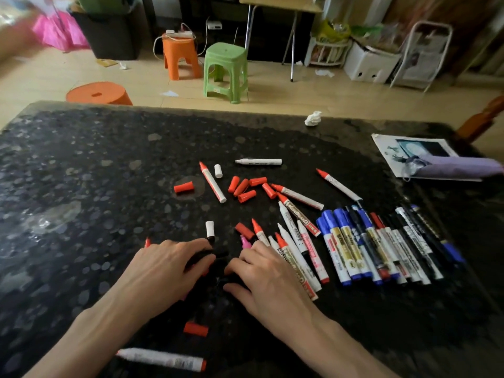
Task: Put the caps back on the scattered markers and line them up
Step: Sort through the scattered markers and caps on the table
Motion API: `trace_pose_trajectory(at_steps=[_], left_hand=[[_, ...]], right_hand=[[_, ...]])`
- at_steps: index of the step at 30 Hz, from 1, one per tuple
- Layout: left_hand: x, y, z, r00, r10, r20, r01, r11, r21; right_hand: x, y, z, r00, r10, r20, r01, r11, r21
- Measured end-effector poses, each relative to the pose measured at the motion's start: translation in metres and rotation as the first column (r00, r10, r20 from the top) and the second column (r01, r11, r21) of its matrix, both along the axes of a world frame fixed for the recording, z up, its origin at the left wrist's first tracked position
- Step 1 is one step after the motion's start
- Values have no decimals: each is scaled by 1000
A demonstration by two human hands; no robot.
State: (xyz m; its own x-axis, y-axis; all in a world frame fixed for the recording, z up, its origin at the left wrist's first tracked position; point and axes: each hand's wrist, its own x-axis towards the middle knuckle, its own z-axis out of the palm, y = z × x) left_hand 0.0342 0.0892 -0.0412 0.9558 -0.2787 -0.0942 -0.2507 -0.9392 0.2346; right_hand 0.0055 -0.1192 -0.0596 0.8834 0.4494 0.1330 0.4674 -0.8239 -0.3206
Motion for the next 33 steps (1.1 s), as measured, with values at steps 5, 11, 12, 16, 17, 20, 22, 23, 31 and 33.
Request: trace_pose_trajectory(at_steps=[5,11,12,16,17,20,22,23,31,33], left_hand=[[-1,-2,3,999,-8,51,6,1000,30],[2,1,-2,999,-12,48,11,1000,8],[3,1,-5,999,0,32,0,1000,-20],[9,0,-8,998,46,-31,-51,977,-208],[12,0,-6,997,67,-44,-76,964,-255],[14,-1,4,983,178,-46,-183,923,-338],[12,-3,9,971,238,13,-221,919,-326],[11,-4,10,969,244,40,-221,928,-301],[16,-6,-10,982,181,57,-168,968,-186],[15,-4,-14,988,151,31,-143,974,-174]], right_hand=[[2,-2,3,999,-42,-9,42,998,37],[2,0,4,998,-60,-13,61,997,50],[1,0,4,998,-59,-16,60,997,51],[2,-2,3,997,-64,-31,66,995,72],[2,-3,4,997,-68,-38,71,994,79],[5,-9,6,993,-99,-72,106,989,108],[8,-17,10,987,-131,-88,142,982,123],[9,-22,12,984,-152,-96,164,977,133],[28,-43,16,953,-276,-122,296,932,211],[29,-43,14,953,-268,-144,295,929,224]])
